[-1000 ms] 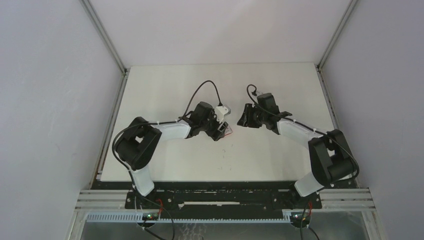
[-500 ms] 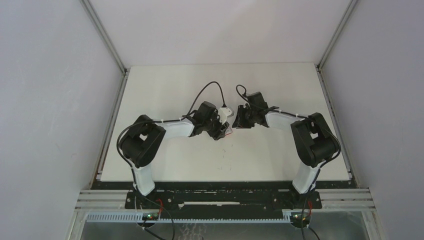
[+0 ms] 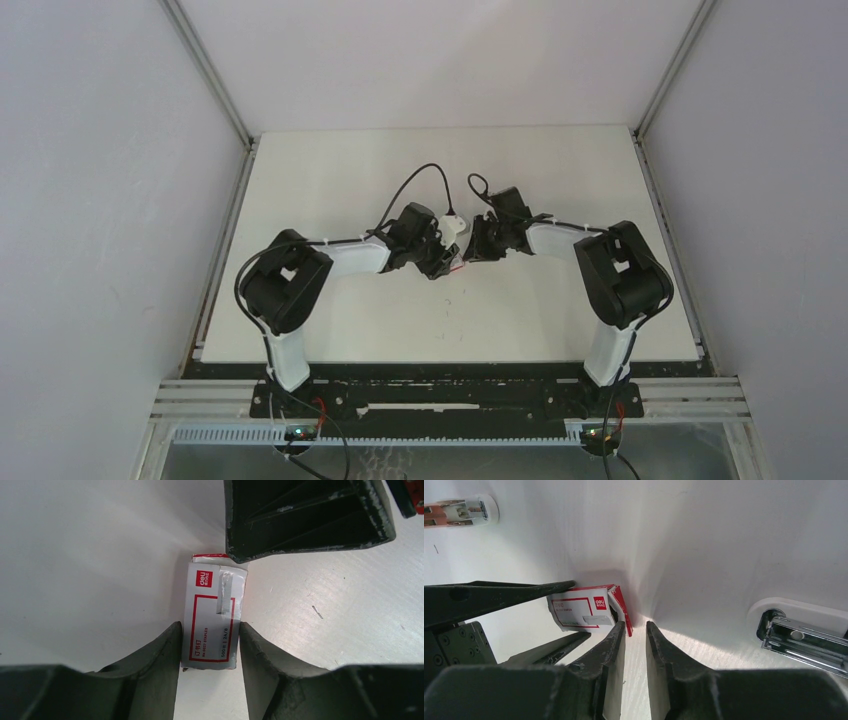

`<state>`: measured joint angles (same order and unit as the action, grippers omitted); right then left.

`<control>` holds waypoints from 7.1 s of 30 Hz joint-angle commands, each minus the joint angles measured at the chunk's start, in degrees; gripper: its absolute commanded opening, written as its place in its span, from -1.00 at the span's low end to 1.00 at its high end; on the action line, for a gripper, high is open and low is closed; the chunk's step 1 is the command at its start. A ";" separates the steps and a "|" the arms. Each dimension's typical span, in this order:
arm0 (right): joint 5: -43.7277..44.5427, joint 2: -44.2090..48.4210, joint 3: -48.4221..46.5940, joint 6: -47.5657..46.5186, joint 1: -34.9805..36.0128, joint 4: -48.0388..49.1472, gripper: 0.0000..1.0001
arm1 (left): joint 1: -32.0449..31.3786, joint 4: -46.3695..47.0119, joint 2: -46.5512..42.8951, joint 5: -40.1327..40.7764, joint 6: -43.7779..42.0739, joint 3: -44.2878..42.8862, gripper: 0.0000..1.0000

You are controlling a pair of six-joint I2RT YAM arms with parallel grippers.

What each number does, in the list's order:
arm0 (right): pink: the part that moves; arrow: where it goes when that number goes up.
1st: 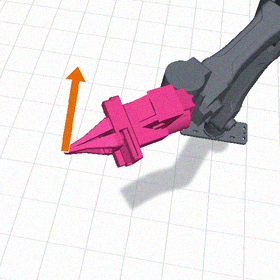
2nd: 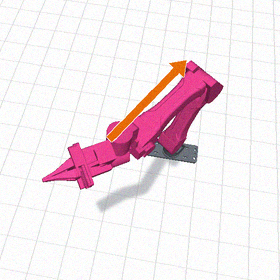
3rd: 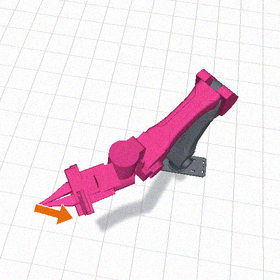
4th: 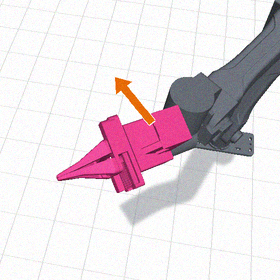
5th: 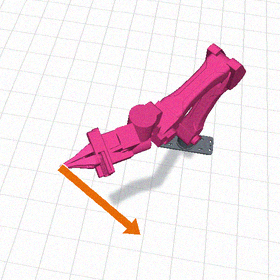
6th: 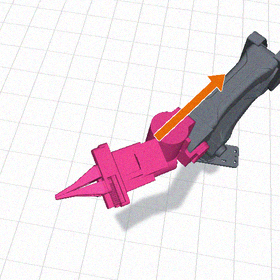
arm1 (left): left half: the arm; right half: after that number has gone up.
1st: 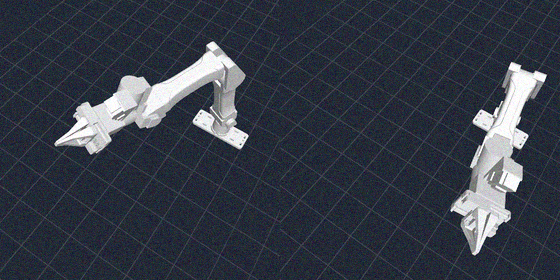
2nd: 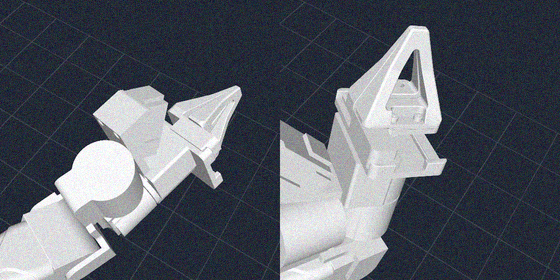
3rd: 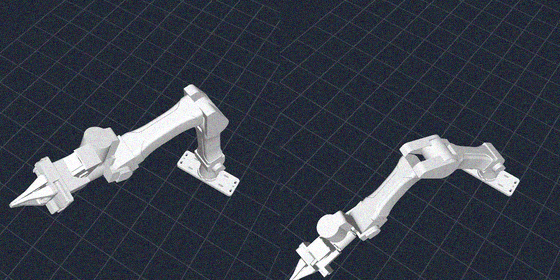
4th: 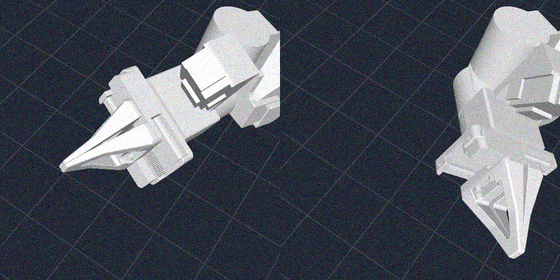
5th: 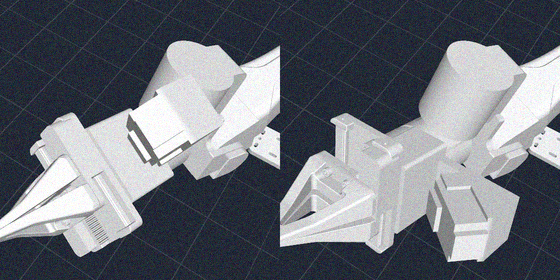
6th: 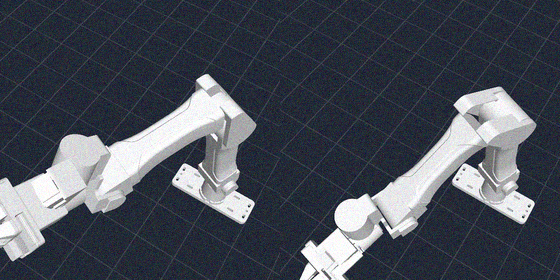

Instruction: Load the staples into the stapler

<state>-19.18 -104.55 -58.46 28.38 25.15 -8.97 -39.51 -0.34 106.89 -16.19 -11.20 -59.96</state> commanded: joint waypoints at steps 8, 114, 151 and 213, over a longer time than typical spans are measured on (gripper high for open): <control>-2.29 -1.57 -1.92 1.06 0.66 1.74 -0.62 | -0.59 -0.93 0.50 0.41 -1.24 -2.79 -0.05; 24.06 -4.95 -16.07 -11.50 8.87 -12.73 -0.39 | 21.70 -25.67 -58.13 11.69 29.09 0.11 0.86; 28.19 -3.52 -16.08 -11.56 11.24 -14.33 -0.83 | 23.48 -23.90 -59.42 8.55 30.71 1.68 0.87; 44.90 8.98 40.08 -5.18 22.75 64.50 -0.85 | -3.03 20.69 -53.66 10.63 38.28 36.58 0.68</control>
<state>20.82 -93.25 -19.57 24.64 46.72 46.65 -42.26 18.31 54.85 -6.17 27.46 -25.04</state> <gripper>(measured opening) 0.128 0.841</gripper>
